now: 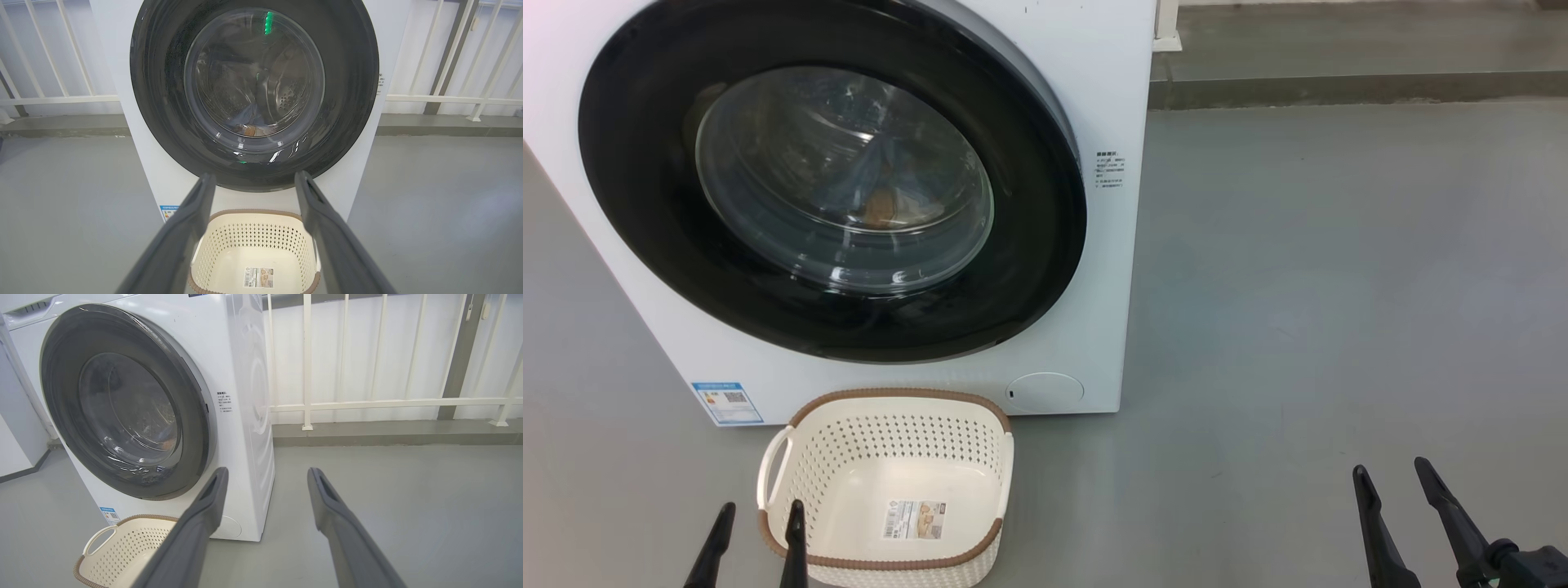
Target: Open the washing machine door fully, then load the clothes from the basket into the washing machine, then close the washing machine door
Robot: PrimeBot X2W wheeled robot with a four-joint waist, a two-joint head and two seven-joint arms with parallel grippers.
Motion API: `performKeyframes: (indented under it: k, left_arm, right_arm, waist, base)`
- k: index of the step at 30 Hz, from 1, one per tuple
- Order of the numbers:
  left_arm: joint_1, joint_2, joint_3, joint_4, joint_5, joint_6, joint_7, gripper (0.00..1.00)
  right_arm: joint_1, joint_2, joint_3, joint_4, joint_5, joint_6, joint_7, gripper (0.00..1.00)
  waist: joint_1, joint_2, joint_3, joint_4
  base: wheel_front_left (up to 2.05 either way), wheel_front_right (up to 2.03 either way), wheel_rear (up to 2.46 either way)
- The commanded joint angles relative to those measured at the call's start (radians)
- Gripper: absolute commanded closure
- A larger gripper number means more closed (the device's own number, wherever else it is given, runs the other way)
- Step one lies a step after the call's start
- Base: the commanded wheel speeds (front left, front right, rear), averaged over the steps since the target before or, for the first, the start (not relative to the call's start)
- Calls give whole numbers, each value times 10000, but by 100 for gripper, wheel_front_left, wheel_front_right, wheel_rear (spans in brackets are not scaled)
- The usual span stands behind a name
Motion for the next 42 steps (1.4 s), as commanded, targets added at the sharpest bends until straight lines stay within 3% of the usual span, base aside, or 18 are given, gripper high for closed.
performKeyframes:
  k: [1, 3, 4, 13, 18, 42]
  left_arm:
    - [-282, 154, 289, -282, -41, 82, -3, 0]
    - [-302, 160, 255, -282, -24, 102, 10, 0]
    - [1, -6, -78, 27, 3, 9, 21, 100]
    - [-100, -154, 11, 328, -768, -79, 186, 100]
    - [-204, -186, 106, 409, -1315, -140, 301, 100]
    - [-678, -337, 550, 761, -3823, -423, 835, 100]
  right_arm:
    - [-169, -168, 272, -280, -82, 14, 10, 0]
    - [-182, -181, 270, -285, -60, 14, 10, 0]
    - [-1, 4, 2, 41, 3, 0, 0, 100]
    - [-111, 86, -8, 417, 794, 1, 198, 100]
    - [-231, 99, -22, 520, 1355, 1, 342, 100]
    - [-763, 168, -97, 952, 3915, 4, 1010, 100]
  waist:
    - [0, 0, 5, 5]
    - [0, 0, 17, 28]
    - [0, 0, 15, 25]
    - [23, 0, 32, -14]
    - [2, 0, 80, -42]
    - [1, 0, 214, -171]
  base:
    - [0, 0, 0]
    - [0, 0, 0]
    - [0, 0, 0]
    - [0, 0, 0]
    - [0, 0, 0]
    - [0, 0, 0]
